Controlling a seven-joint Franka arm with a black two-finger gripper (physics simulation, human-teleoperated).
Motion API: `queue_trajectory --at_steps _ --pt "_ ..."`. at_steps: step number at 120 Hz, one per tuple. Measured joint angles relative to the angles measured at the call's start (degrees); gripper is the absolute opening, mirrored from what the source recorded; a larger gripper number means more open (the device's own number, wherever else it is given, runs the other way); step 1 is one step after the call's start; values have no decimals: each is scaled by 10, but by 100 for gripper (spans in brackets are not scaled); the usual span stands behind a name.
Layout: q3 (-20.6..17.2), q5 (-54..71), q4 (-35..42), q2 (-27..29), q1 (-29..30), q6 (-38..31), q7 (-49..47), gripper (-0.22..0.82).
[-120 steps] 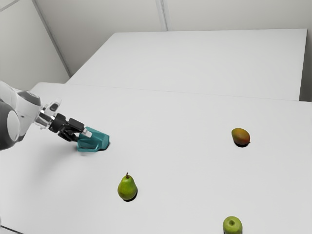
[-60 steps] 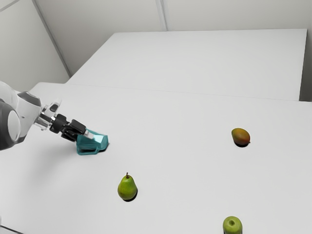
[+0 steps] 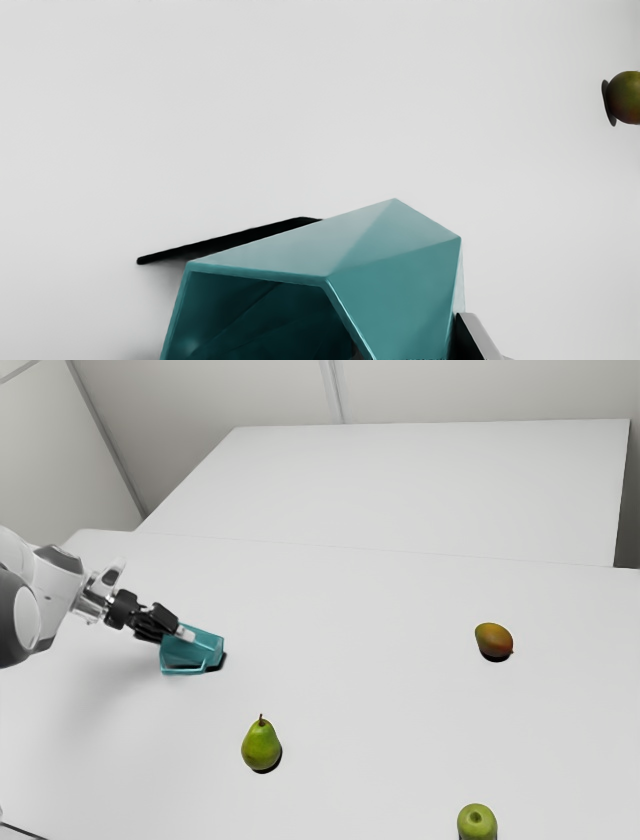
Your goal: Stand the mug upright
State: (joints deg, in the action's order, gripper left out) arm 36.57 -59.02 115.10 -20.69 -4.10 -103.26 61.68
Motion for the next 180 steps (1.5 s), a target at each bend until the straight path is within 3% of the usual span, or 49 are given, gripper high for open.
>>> queue_trajectory --at_steps 41,86,116,155,180 --pt "0 -35 -2 8 -5 16 2 -14" --pt "-9 1 -5 83 -66 -41 20 -17" --pt "-79 206 -22 123 -92 -127 -8 -17" --pt "-164 467 -13 144 -117 -204 -114 -17" --pt "-178 573 33 160 -135 -262 -197 -17"
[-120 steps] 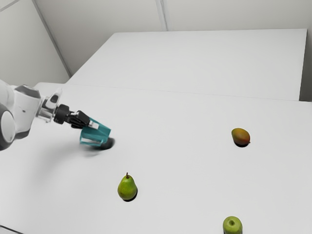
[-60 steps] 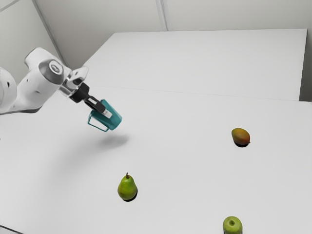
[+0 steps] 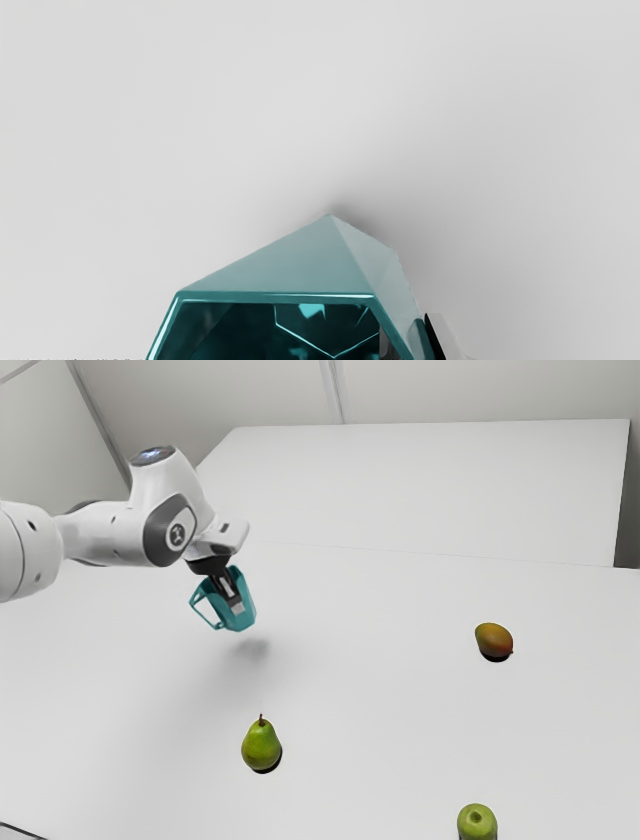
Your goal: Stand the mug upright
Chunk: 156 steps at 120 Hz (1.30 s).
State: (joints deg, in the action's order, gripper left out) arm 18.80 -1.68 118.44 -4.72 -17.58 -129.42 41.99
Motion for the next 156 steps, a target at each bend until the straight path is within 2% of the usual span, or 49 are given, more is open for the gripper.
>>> queue_trajectory --at_steps 26,70,156 --pt "-5 50 14 -7 -20 -34 -76 -17" --pt "-6 48 16 -25 -23 -54 -163 -17" --pt "-7 20 28 -49 -31 -60 -238 -17"
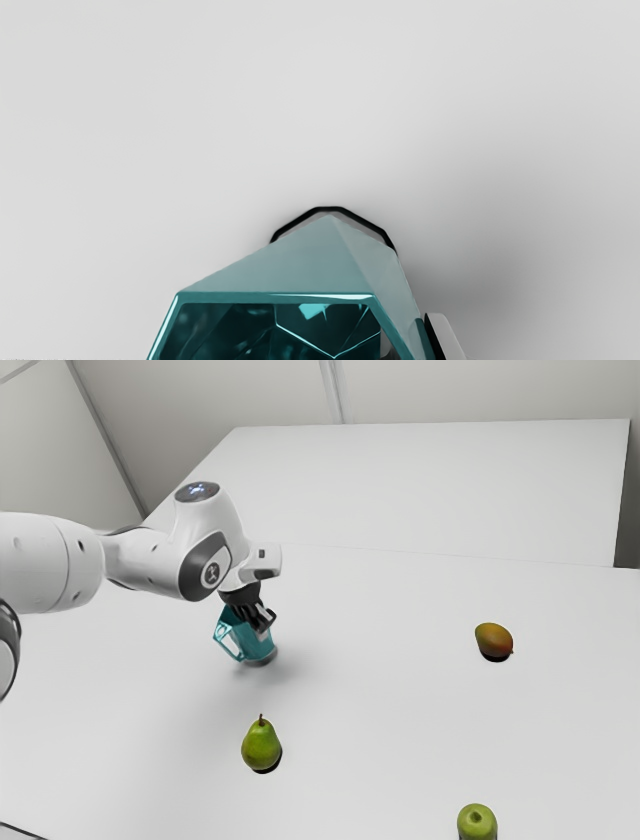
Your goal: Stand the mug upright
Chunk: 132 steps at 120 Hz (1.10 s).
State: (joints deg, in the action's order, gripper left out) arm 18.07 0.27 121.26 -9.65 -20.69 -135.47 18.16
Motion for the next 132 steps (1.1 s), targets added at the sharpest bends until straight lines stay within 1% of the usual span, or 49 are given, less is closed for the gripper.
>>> queue_trajectory --at_steps 7,12,44,81,101,132 --pt "0 -1 0 0 0 -2 -3 -17" --pt "0 -2 0 -1 0 -2 -4 -15" --pt "0 -10 1 -1 0 -4 -4 10" --pt "0 -9 -2 2 1 -4 -2 34" --pt "0 -9 -5 10 1 -3 -1 41" --pt "-1 -9 -9 50 1 3 1 46"
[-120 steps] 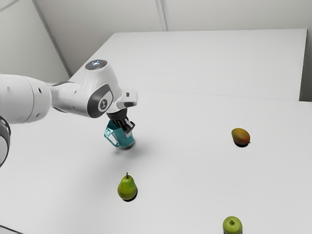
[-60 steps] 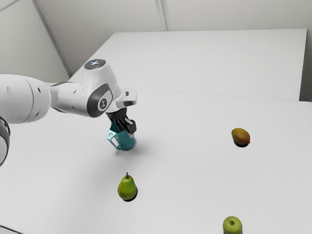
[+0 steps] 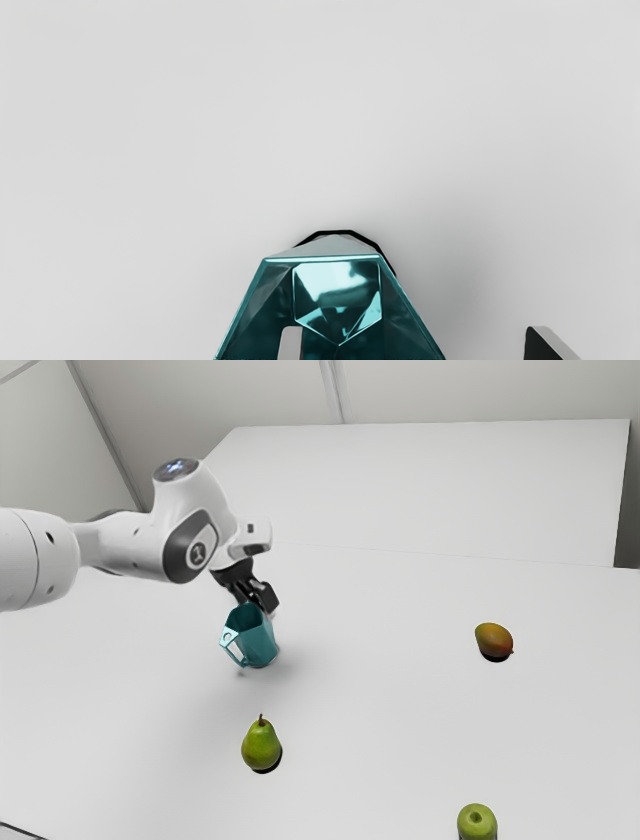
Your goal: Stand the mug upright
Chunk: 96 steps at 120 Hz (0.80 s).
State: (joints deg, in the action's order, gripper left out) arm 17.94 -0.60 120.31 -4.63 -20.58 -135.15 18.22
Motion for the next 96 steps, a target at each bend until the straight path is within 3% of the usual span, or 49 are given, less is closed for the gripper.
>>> queue_trajectory --at_steps 46,96 --pt "-1 -7 -77 5 1 73 1 57" --pt "19 -16 -115 1 9 206 -12 60"
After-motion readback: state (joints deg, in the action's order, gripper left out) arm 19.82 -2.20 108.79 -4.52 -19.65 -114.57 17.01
